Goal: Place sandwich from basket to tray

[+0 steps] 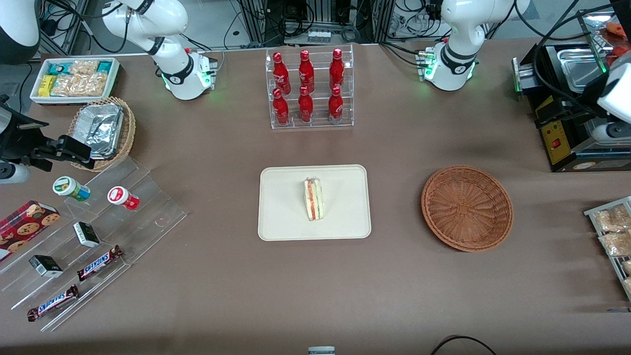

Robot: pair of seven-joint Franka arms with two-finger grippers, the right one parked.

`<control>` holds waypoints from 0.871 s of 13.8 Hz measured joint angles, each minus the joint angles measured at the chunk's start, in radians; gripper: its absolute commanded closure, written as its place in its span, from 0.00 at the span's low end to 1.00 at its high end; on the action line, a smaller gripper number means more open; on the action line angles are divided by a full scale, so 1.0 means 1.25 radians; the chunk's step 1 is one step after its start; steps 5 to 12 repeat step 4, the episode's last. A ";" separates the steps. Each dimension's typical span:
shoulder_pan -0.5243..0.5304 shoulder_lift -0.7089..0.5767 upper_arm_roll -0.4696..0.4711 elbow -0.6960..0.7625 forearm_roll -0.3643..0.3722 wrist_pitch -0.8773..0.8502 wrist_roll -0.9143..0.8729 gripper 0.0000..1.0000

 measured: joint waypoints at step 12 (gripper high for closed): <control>-0.009 -0.009 0.000 0.001 0.000 0.008 0.000 0.01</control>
